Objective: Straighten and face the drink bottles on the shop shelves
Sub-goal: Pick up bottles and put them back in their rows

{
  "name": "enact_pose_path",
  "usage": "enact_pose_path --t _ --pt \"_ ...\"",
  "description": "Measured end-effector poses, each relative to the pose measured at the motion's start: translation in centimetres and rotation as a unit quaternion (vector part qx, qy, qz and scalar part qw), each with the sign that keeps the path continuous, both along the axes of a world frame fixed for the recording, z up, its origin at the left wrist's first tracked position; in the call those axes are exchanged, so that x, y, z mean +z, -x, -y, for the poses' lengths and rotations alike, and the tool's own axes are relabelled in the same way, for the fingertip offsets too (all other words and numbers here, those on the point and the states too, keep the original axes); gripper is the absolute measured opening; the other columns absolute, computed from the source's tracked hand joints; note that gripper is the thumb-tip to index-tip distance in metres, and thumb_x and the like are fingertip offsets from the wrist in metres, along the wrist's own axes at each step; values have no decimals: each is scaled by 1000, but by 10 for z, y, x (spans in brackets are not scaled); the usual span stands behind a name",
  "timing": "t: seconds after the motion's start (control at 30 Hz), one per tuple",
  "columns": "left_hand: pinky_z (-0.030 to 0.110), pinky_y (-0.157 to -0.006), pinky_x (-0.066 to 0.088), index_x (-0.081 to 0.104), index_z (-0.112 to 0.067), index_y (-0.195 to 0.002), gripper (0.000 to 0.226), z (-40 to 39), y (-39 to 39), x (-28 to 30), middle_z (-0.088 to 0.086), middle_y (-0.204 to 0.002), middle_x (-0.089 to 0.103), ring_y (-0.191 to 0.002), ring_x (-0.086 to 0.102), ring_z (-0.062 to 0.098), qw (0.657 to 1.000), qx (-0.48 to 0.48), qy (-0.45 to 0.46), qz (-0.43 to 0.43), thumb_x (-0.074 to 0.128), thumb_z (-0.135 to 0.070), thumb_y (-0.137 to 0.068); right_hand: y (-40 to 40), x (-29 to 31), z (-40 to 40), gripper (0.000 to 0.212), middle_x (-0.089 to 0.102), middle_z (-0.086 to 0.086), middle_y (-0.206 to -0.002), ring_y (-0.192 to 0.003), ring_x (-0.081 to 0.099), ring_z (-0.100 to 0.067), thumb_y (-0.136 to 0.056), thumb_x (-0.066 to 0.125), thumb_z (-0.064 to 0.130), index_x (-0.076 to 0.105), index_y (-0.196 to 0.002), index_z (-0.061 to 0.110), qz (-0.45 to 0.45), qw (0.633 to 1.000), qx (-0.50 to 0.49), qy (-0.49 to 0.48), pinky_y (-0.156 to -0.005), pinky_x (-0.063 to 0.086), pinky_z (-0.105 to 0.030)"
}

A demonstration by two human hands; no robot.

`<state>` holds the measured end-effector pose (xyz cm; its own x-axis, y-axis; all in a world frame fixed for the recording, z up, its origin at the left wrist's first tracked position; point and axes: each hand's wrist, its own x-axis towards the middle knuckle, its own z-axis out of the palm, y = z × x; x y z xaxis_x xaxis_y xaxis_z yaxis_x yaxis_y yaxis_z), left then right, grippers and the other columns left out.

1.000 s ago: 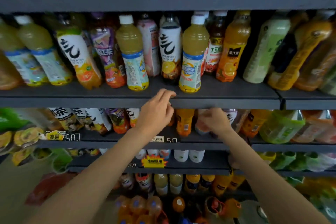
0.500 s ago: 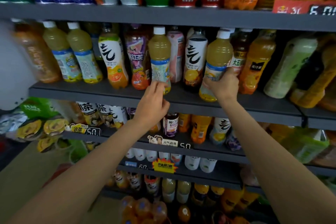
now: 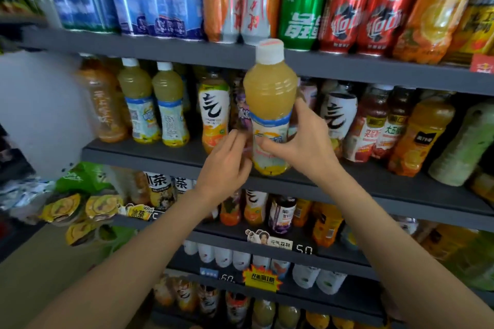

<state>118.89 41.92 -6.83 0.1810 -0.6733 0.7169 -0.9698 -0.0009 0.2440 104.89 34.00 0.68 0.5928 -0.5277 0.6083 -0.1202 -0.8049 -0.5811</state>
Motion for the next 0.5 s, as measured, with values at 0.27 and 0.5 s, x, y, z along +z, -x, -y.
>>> enact_pose_path --t 0.27,0.5 --pt "33 -94 29 41 7 -124 49 -98 -169 12 25 -123 42 -117 36 33 946 240 90 -200 63 -6 -83 -159 -24 -76 55 64 0 -107 -95 58 -9 -70 82 26 55 -115 8 -17 997 44 -67 -71 38 -9" --pt "45 -99 35 33 13 -129 64 -92 -272 13 31 -127 46 -120 44 44 898 247 68 -358 68 -11 -81 -260 -50 -102 47 67 -2 -103 -95 62 -12 -69 82 23 56 -106 11 -8 995 -11 -100 -77 47 -19"
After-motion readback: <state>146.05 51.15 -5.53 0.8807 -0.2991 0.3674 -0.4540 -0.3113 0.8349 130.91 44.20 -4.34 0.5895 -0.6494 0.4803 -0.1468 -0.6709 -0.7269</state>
